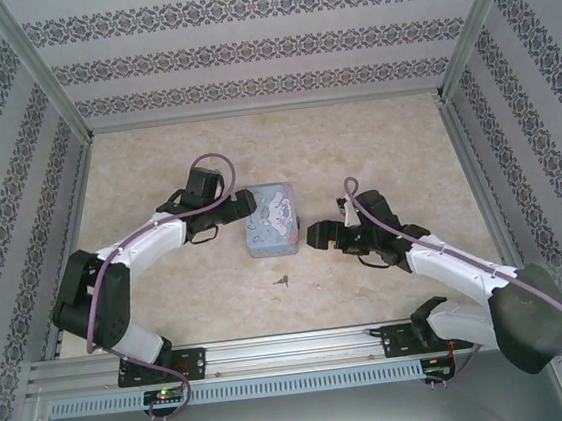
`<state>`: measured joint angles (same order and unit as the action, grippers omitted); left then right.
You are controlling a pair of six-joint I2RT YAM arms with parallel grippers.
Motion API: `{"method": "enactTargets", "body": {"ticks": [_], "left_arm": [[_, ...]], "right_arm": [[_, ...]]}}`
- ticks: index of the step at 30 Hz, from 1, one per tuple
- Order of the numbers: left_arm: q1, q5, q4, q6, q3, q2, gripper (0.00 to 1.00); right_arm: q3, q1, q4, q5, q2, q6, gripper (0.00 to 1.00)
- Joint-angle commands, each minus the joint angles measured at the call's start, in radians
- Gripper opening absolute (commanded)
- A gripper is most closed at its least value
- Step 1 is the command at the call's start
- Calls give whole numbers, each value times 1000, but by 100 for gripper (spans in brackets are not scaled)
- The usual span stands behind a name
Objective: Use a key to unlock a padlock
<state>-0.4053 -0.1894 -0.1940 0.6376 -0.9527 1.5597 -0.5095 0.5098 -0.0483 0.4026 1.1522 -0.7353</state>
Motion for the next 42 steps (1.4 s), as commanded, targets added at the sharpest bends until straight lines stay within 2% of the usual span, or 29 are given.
{"method": "enactTargets", "body": {"ticks": [1,6,10,16,21,25,29,35,42], "left_arm": [[-37,-35,40,53,-69,45,100],[-95,-66,50,90,-202,164,100],[-139,-73,8,86,-374,283,100],[-134,-18,-114,32,-569,366,100],[-63,22,-160,19,-578,299,100],[32,18,-151,43,-501,193,99],[116,13,-137,71,-408,81,99],[163,33,-173,60,-279,-76,100],[162,-36,-160,95,-87,-203,100]], "right_arm": [[-35,51,25,-76,56,-37,92],[-94,111,39,-91,132,-63,91],[-124,152,52,-101,173,-85,92],[-173,214,77,-114,224,-119,91],[-272,258,134,-104,328,-139,91],[-401,276,159,-69,442,-116,92],[-484,271,146,14,506,-98,87],[-447,165,105,27,373,-73,88],[-490,-86,-18,17,333,-3,89]]}}
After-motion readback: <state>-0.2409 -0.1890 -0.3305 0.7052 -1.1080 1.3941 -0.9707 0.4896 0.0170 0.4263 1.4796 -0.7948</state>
